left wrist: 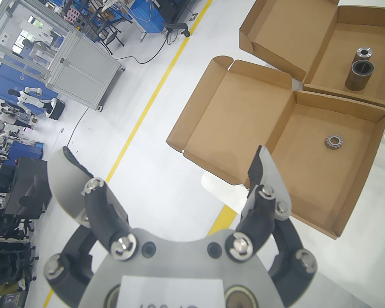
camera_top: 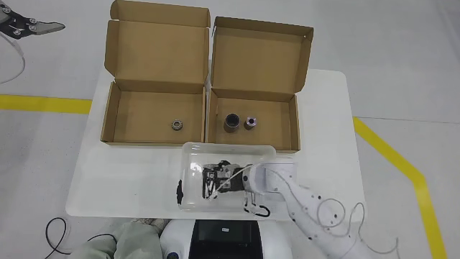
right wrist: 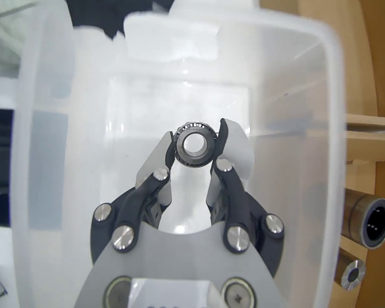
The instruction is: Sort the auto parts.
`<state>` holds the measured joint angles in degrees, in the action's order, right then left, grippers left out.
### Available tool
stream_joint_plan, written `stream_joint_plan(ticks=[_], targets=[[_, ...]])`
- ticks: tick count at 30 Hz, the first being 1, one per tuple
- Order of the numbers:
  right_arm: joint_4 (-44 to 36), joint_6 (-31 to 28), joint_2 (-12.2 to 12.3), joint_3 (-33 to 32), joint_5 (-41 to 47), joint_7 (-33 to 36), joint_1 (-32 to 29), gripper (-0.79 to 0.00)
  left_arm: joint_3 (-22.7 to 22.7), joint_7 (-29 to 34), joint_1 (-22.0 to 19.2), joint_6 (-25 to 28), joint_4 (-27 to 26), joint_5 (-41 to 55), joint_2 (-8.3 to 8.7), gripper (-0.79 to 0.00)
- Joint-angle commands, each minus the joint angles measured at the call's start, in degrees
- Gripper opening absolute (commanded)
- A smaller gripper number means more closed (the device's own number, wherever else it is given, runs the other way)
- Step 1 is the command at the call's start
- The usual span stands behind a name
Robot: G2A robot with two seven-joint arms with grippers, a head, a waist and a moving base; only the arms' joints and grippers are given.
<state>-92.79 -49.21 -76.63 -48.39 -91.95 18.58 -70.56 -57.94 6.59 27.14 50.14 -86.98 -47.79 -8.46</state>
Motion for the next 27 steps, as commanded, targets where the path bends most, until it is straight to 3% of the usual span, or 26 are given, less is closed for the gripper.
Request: stream_joint_plan(ticks=[1, 15, 27], targets=[[0.1, 0.6, 0.3, -1.4, 1.5, -3.0, -0.3, -0.785, 0.0, 0.0, 0.0, 0.0, 0.0, 0.0, 0.0, 0.0], [1.8, 2.3, 0.3, -3.9, 10.3, -21.8, 2.7, -0.785, 0.0, 0.0, 0.0, 0.0, 0.0, 0.0, 0.0, 0.0], [-1.0, 2.1, -0.5, -2.6, 15.1, -26.6, 8.1, -0.785, 0.0, 0.0, 0.0, 0.0, 0.0, 0.0, 0.0, 0.0]])
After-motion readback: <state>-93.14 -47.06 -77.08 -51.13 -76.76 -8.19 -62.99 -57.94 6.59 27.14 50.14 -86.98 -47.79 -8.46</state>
